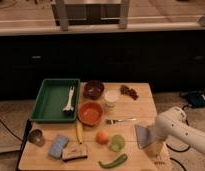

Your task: Place towel in paper cup

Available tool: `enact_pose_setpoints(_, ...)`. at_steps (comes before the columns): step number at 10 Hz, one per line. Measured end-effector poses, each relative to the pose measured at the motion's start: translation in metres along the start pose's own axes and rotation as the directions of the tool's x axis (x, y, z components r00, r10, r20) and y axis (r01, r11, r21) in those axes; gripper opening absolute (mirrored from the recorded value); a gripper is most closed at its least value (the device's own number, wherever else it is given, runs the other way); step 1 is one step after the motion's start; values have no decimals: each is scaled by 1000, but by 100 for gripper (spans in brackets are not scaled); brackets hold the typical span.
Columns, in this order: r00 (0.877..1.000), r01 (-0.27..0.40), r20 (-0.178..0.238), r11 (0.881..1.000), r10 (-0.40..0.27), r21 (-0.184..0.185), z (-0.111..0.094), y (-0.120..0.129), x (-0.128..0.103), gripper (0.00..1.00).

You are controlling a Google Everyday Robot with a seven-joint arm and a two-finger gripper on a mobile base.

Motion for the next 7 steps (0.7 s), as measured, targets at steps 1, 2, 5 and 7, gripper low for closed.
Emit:
enact_pose_setpoints(1, 1000, 19, 16, 1000, -19, 3, -5, -3, -10, 80)
enact_pose_setpoints(2, 999, 32, 22, 999, -32, 2, -7, -5, -15, 80)
enact_pose_setpoints(5, 997, 57, 42, 998, -57, -3, -11, -7, -17, 80)
enact_pose_setpoints(7, 997, 67, 49, 998, -67, -11, -9, -10, -19, 80)
